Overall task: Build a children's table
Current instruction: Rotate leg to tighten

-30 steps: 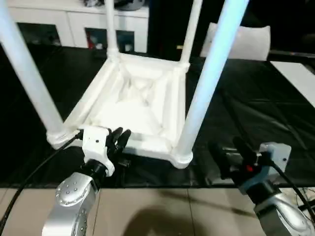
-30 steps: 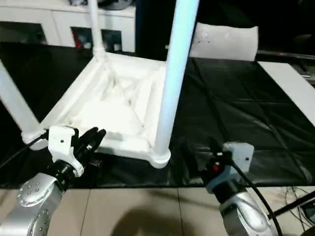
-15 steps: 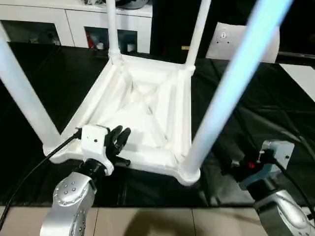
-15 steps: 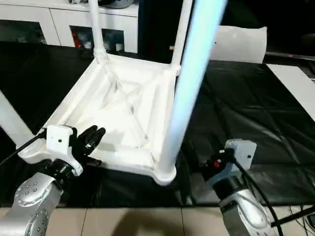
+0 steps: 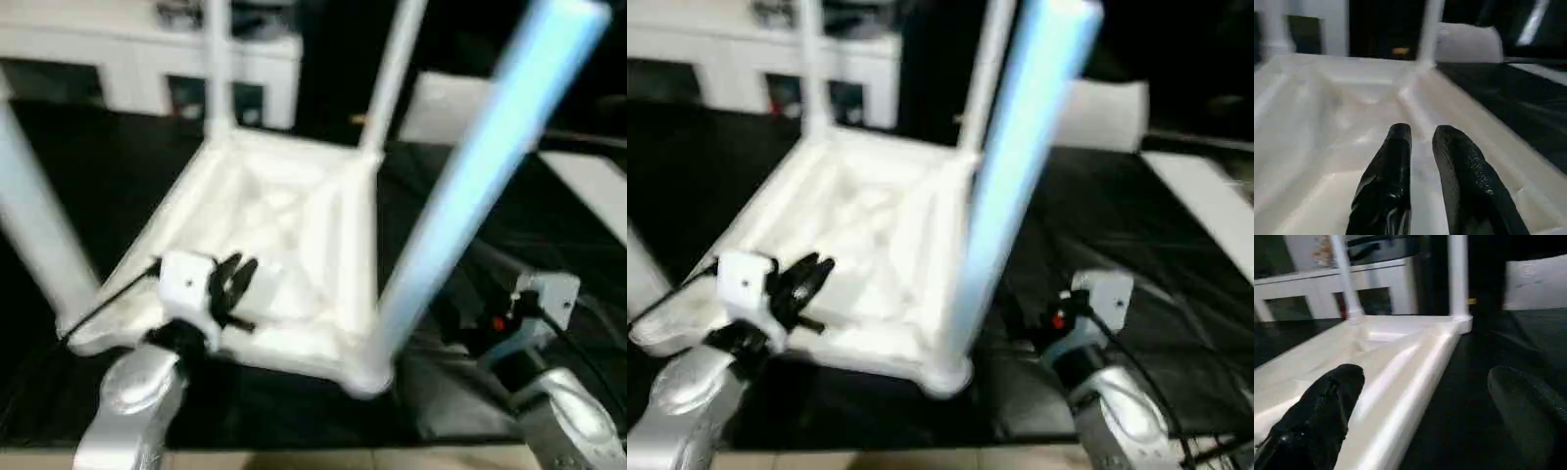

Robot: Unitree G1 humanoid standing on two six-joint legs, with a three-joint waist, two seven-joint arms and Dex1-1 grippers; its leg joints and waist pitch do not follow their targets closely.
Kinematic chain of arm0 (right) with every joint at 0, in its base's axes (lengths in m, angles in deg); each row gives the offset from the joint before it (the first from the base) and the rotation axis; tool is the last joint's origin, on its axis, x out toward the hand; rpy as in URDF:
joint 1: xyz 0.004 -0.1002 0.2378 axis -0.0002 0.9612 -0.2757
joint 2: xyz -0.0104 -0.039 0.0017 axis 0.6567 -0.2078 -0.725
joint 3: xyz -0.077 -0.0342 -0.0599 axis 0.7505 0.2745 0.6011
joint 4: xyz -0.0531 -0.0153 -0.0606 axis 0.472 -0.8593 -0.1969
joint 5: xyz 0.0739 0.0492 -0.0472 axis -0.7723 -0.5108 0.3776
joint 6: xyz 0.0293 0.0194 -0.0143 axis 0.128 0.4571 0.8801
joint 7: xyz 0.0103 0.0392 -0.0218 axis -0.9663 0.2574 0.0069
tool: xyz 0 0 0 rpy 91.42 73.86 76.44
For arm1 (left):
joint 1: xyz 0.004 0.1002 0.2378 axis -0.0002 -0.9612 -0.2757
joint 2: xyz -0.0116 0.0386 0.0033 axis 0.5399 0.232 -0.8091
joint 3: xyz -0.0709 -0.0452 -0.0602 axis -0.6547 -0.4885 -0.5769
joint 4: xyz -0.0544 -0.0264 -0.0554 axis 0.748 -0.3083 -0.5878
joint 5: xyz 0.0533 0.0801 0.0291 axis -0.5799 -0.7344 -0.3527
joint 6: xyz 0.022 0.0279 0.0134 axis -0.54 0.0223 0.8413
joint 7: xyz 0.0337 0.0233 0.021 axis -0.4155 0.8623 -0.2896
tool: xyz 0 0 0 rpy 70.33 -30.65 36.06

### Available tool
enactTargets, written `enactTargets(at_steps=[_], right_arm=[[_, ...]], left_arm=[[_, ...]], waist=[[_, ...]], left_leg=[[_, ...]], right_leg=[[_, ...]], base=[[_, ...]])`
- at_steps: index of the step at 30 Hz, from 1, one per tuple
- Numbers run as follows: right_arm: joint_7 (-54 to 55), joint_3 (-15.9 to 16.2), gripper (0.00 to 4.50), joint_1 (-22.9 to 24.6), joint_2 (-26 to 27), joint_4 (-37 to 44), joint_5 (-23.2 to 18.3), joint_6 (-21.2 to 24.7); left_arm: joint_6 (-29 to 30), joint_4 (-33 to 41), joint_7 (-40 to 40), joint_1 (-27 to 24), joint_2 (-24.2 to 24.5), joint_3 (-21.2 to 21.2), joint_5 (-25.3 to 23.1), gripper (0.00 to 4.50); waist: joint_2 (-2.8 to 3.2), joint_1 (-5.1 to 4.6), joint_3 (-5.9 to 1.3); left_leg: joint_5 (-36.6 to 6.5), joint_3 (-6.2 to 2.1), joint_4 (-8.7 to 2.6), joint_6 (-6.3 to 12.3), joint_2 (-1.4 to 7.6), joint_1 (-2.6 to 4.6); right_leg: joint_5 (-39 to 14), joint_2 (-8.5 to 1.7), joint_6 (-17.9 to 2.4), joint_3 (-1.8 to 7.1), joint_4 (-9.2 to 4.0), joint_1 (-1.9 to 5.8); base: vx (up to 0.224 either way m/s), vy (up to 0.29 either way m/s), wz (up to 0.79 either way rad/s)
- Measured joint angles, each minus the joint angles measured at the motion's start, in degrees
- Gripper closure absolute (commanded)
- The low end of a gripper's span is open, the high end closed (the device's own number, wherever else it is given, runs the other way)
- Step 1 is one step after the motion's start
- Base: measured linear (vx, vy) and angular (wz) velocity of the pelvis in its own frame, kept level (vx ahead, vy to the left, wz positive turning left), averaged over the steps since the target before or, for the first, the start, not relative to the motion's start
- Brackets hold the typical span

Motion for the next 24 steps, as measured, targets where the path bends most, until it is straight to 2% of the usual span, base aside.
enactTargets(at_steps=[1,2,3,4,7,10,14,17,21,22,24], right_arm=[[0.2,-0.4,0.0,0.0,-0.2,0.0,0.0,0.0],[0.4,-0.4,0.0,0.0,-0.1,-0.1,0.1,0.0],[0.4,-0.3,0.0,-0.1,-0.2,-0.1,0.3,0.0],[0.5,0.2,0.0,-0.4,0.2,-0.6,0.9,-0.1],[0.9,1.2,0.0,-0.9,0.3,-1.6,1.2,-0.1],[0.6,1.1,0.0,-0.8,-0.5,-2.3,1.3,-0.5],[-2.4,0.9,0.0,-0.5,-4.7,-3.8,1.8,-0.9],[-3.7,0.8,0.0,-0.3,-5.9,-4.7,2.2,-1.1],[-9.2,-0.4,0.0,0.5,-12.5,-6.5,2.2,-1.3],[-10.5,-0.8,0.0,1.1,-13.6,-6.7,2.2,-1.3],[-12.1,-1.1,0.0,1.6,-14.7,-6.8,2.1,-1.3]], left_arm=[[0.0,0.0,0.5,-0.1,0.1,1.3,0.3,3.51],[-0.1,0.0,1.3,0.0,0.4,1.7,0.7,3.51],[-0.2,0.2,1.8,0.2,0.8,1.6,1.0,3.51],[-0.2,0.2,2.6,0.3,1.8,1.6,1.5,3.51],[-0.2,0.0,6.7,0.4,4.0,1.3,4.2,3.34],[0.1,-0.7,11.1,2.1,6.4,2.7,5.4,3.34],[2.1,-3.4,19.9,6.8,12.0,6.7,6.5,3.34],[3.0,-5.4,23.5,8.7,13.2,8.3,6.8,3.08],[3.9,-9.9,29.8,14.5,16.9,11.2,6.8,2.89],[4.1,-10.5,31.2,15.2,17.8,11.6,6.8,2.64],[4.5,-11.2,32.9,15.4,18.5,12.2,6.8,2.55]], waist=[[0.44,0.81,0.42],[0.88,1.49,0.55],[1.92,1.71,0.59],[2.76,2.14,0.51],[2.5,2.34,0.71],[2.63,2.26,0.98],[2.6,1.82,1.2],[2.55,1.45,1.28],[2.65,1.51,1.36],[2.68,1.52,1.35],[2.73,1.52,1.33]], left_leg=[[0.8,-0.43,2.22,-0.08,-0.08,-1.43],[2.7,-0.54,1.07,-2.61,-0.11,-3.12],[4.8,-0.52,-2.8,-4.15,0.76,-3.88],[6.2,-0.68,-2.98,-6.52,1.47,-4.34],[6.6,-0.64,-3.26,-6.58,1.79,-5.05],[6.6,-0.2,-3.45,-6.13,1.77,-5.11],[6.8,1.15,-4.25,-6.42,2.07,-4.52],[7.1,1.24,-4.38,-6.62,2.25,-4.57],[7.4,1.35,-4.62,-6.67,2.35,-4.59],[7.5,1.36,-4.66,-6.69,2.37,-4.6],[7.6,1.51,-4.85,-6.64,2.41,-4.61]], right_leg=[[0.4,0.36,-0.1,0.1,-0.89,0.9],[0.6,0.53,-0.2,0.0,-1.32,1.39],[0.6,1.24,-0.2,-0.41,-1.36,1.65],[0.6,1.65,-0.2,-0.76,-1.09,1.67],[1.5,1.67,-0.1,-1.03,-2.16,1.18],[2.0,1.46,0.0,-0.92,-2.64,1.47],[2.3,1.08,0.1,-0.75,-2.79,1.65],[2.5,1.11,0.2,-0.83,-2.78,1.51],[2.5,1.13,0.2,-0.88,-2.77,1.4],[2.5,1.13,0.2,-0.89,-2.77,1.38],[2.5,1.13,0.2,-0.88,-2.8,1.29]], base=[[0.0,0.0,0.0],[0.0,0.0,0.0],[0.0,0.0,0.0],[0.0,0.0,0.0],[0.0,0.0,0.0],[-0.042,0.021,0.0],[-0.033,0.008,0.01],[0.0,0.0,0.0],[0.0,0.0,0.0],[0.0,0.0,0.0],[0.0,0.0,0.0]])
